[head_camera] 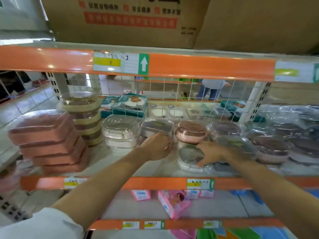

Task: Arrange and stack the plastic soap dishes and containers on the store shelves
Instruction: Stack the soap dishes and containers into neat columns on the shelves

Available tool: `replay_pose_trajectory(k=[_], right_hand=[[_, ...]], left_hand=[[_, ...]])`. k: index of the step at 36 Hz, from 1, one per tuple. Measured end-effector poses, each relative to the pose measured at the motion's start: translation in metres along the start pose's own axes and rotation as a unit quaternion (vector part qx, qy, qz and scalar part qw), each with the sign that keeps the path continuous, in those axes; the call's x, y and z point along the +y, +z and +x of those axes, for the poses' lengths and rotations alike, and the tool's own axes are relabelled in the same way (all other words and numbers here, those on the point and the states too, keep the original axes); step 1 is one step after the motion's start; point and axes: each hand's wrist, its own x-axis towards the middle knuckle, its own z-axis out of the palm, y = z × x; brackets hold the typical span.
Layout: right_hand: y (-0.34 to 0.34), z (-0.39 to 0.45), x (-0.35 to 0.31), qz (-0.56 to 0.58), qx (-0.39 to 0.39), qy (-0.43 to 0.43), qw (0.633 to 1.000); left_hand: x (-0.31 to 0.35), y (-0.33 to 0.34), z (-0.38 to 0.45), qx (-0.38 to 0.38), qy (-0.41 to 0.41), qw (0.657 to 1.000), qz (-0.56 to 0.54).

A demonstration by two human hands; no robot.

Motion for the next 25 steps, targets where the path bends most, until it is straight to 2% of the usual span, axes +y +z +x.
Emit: replay_pose_trajectory(k=[5,11,16,19,22,25], right_hand=[[0.01,0.009,-0.004,-0.096,-0.032,0.031,0.994],[0.008,0.012,-0.011,-0.078,0.034,-0.009,0.996],[-0.025,0.008,-0.033,0.097,0.119,-0.089,0.984],[-0.05,0.004,-0.054,0.197,0.175,-0.121,0.957],[-0.067,0.009,-0.08,0.329,0.178,-0.139,0.917],[-0.079,0.028,-0.109,0.34,0.212,-0.127,0.907]], left_hand=[[0.008,-0.007,-0.003,0.002,0.007,1.0,-0.016],[-0.007,-0.021,-0.013,0.061,-0.019,0.998,0.001],[-0.035,-0.042,-0.029,0.133,-0.118,0.984,0.03],[-0.051,-0.055,-0.041,0.169,-0.168,0.971,0.034],[-0.061,-0.066,-0.054,0.191,-0.2,0.96,0.039],[-0.068,-0.072,-0.069,0.203,-0.22,0.953,0.033]])
